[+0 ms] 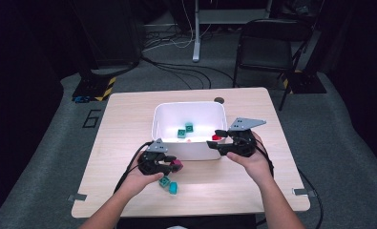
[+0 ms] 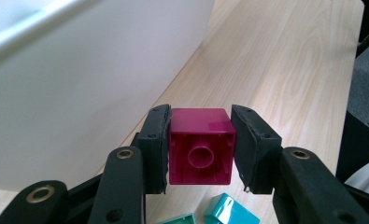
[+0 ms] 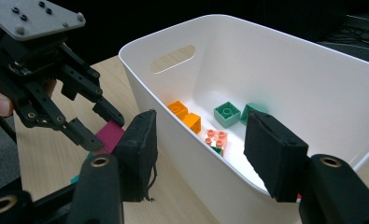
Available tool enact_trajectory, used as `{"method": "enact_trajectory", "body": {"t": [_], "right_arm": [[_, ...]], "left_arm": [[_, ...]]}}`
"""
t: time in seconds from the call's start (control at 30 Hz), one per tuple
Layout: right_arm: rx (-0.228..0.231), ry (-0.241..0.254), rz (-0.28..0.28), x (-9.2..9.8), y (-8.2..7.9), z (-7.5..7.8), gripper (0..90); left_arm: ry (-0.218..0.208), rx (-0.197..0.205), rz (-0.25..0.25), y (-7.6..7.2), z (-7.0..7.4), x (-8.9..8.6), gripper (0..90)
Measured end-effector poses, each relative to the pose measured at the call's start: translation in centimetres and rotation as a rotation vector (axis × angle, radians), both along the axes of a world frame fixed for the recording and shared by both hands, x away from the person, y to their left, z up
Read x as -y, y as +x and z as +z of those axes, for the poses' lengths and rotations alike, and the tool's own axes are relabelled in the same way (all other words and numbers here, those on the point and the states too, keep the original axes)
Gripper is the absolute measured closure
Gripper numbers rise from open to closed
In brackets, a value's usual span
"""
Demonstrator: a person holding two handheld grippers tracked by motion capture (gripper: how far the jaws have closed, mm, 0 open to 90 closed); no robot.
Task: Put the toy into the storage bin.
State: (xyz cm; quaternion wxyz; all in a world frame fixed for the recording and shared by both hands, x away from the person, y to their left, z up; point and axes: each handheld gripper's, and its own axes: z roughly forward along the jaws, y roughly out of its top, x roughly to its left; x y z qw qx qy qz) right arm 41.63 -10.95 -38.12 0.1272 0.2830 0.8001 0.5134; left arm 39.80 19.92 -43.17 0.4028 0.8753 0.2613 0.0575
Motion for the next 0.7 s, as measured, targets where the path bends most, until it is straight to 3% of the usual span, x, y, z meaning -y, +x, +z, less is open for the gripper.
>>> {"method": "enact_trajectory", "body": {"t": [0.33, 0.7], "right_arm": [[0.005, 0.0, -0.001, 0.1, 0.0, 0.1, 43.4], [0.01, -0.002, -0.004, 0.3, 0.0, 0.2, 43.3]], "left_arm": [[-0.024, 0.012, -0.012, 0.0, 2.6, 0.0, 58.8], [-0.045, 0.056, 0.002, 1.0, 5.9, -0.4, 58.8]]}}
